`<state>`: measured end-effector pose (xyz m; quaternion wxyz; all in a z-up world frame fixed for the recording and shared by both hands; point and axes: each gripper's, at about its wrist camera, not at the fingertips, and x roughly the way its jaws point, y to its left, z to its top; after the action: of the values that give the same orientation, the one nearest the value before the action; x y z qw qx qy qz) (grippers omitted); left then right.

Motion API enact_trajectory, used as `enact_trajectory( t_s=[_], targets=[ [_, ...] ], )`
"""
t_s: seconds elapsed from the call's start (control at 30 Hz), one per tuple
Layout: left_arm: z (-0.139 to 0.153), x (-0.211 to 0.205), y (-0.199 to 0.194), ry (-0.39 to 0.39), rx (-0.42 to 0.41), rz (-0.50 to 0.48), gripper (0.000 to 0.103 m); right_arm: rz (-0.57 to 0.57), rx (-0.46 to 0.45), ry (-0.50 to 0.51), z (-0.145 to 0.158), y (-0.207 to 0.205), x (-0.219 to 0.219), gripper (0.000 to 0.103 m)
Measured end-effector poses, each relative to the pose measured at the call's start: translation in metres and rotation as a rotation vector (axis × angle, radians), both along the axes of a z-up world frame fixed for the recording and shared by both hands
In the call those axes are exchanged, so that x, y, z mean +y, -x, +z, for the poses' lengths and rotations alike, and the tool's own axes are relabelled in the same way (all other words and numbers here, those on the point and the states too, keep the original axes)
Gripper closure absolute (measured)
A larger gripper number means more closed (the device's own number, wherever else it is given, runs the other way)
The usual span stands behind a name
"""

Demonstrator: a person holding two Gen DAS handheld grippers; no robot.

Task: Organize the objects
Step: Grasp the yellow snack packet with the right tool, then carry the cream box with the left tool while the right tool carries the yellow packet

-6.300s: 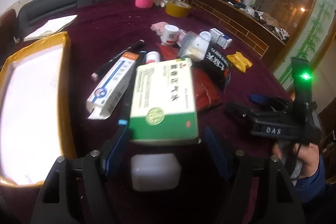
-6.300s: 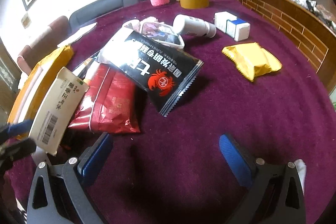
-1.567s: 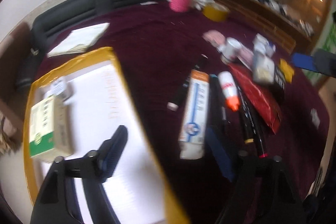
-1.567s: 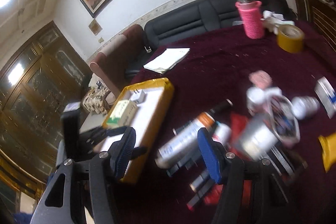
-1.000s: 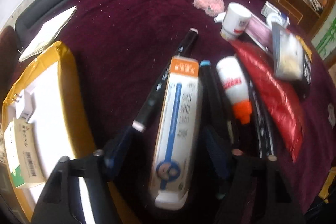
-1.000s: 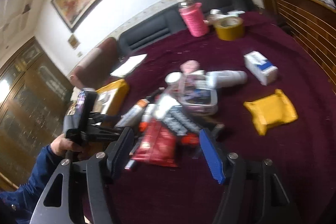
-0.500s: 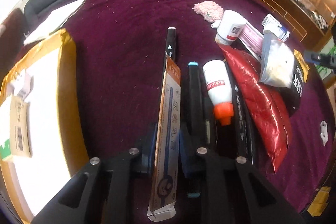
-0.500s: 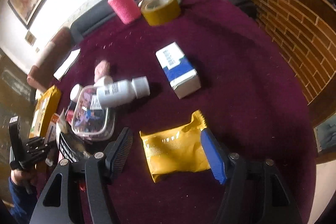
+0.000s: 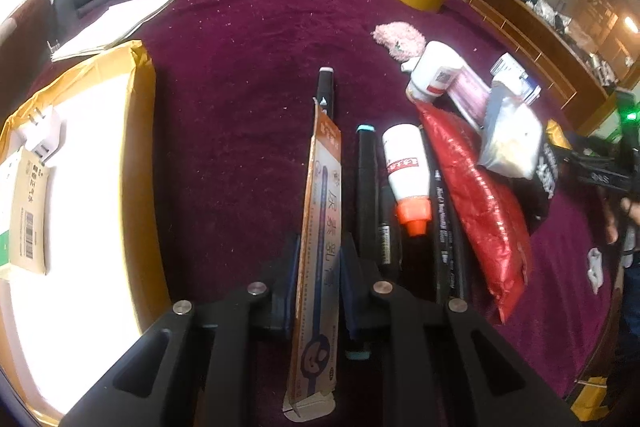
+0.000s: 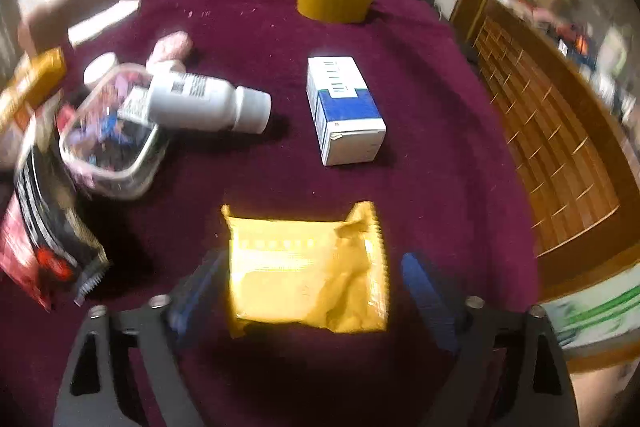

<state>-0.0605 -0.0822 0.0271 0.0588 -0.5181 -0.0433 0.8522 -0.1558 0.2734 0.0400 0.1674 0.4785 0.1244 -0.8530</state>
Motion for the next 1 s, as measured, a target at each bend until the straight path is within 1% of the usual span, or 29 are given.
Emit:
enact_trajectory(
  t_s=[0.03, 0.1, 0.17, 0.33, 0.43, 0.47, 0.67, 0.83, 1.0],
  targets=[
    [0.003, -0.002, -0.002, -0.010, 0.009, 0.003, 0.086, -0.028, -0.022, 0.036, -0.001, 0.003, 0.007, 0.028],
    [0.007, -0.006, -0.005, -0.030, 0.018, 0.008, 0.086, -0.056, -0.029, 0.098, -0.001, 0.005, 0.019, 0.031],
    [0.010, -0.009, -0.007, -0.036, 0.028, 0.020, 0.086, -0.069, -0.029, 0.120, 0.000, 0.002, 0.026, 0.035],
    [0.015, -0.018, -0.015, -0.074, 0.042, 0.036, 0.086, -0.094, -0.007, 0.160, 0.010, -0.013, 0.030, 0.038],
    [0.014, -0.021, -0.019, -0.080, 0.046, 0.040, 0.086, -0.113, 0.011, 0.186, 0.018, -0.021, 0.033, 0.043],
    [0.014, -0.022, -0.021, -0.085, 0.048, 0.040, 0.086, -0.115, 0.013, 0.195, 0.018, -0.019, 0.025, 0.043],
    [0.016, -0.024, -0.029, -0.106, 0.065, 0.036, 0.086, -0.074, 0.069, 0.247, 0.048, -0.042, 0.006, 0.043],
    [0.022, -0.029, -0.038, -0.142, 0.082, 0.034, 0.086, 0.006, 0.096, 0.290, 0.069, -0.065, -0.025, 0.043],
    [0.027, -0.037, -0.050, -0.184, 0.093, 0.026, 0.086, 0.079, 0.094, 0.328, 0.078, -0.081, -0.060, 0.043]
  ],
)
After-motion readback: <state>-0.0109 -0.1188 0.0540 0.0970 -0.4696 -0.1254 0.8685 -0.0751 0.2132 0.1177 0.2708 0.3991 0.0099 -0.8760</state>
